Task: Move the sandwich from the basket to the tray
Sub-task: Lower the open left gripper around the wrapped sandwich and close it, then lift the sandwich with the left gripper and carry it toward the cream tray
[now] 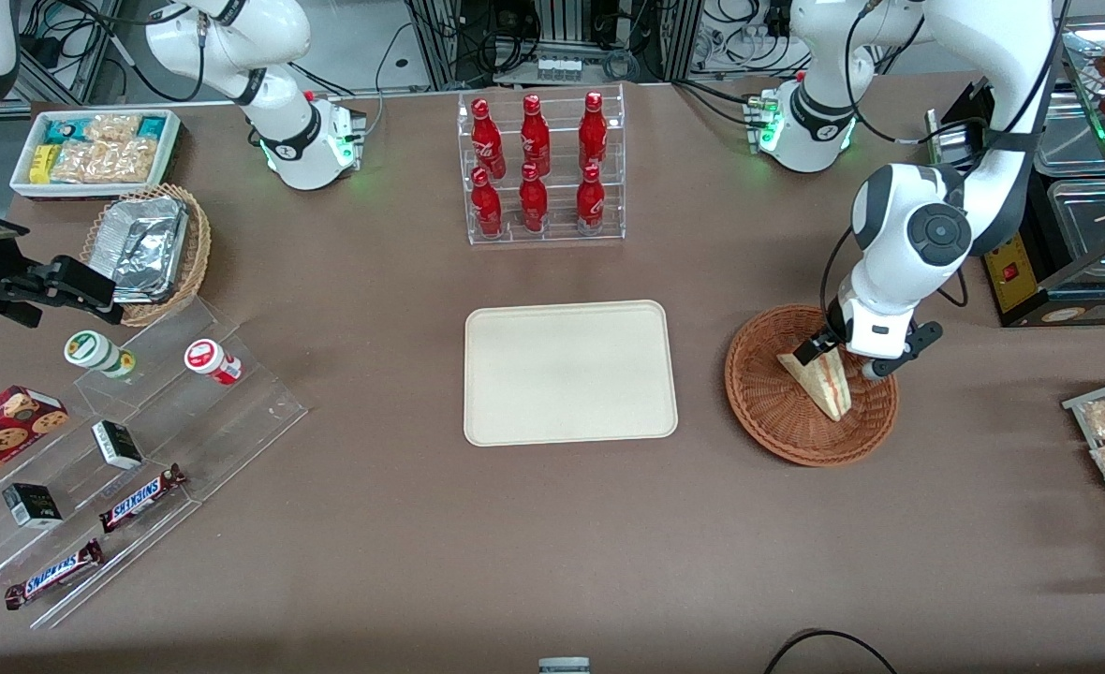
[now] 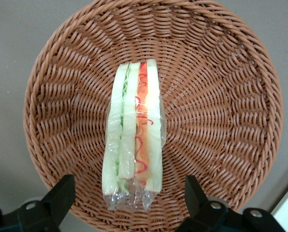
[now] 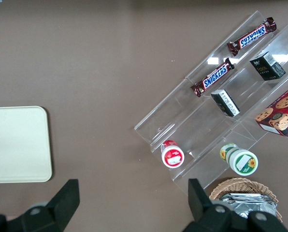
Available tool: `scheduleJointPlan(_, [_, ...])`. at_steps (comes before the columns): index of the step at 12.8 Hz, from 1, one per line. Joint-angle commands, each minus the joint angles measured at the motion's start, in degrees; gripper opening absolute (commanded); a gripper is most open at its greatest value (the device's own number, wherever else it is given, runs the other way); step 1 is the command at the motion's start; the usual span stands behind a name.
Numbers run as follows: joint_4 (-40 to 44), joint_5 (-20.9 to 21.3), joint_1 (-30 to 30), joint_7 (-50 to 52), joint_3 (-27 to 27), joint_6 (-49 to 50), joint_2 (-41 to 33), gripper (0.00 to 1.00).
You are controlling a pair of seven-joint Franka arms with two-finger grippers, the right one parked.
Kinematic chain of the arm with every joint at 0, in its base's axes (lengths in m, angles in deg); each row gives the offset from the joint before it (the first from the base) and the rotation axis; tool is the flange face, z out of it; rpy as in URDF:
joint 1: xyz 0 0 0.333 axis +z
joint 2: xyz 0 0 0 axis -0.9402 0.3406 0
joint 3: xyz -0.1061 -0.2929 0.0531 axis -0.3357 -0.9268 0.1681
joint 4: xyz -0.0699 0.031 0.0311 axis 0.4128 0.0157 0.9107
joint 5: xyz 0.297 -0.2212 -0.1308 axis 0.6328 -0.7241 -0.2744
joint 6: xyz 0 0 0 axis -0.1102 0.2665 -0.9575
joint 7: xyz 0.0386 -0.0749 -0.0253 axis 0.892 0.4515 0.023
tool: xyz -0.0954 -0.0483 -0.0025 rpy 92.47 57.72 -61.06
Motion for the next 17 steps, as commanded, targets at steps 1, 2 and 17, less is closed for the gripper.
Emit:
scheduleJointPlan(1, [0.1,0.0,-0.3,1.6,0.1,-1.7,1.4,1.00])
scheduleJointPlan(2, [0.2,0.0,-0.2,1.6,0.1,-1.8,1.9,1.00])
scheduleJointPlan(17, [19.2,0.4,-2.1,-2.6,-0.1,26.1,3.9,0.04])
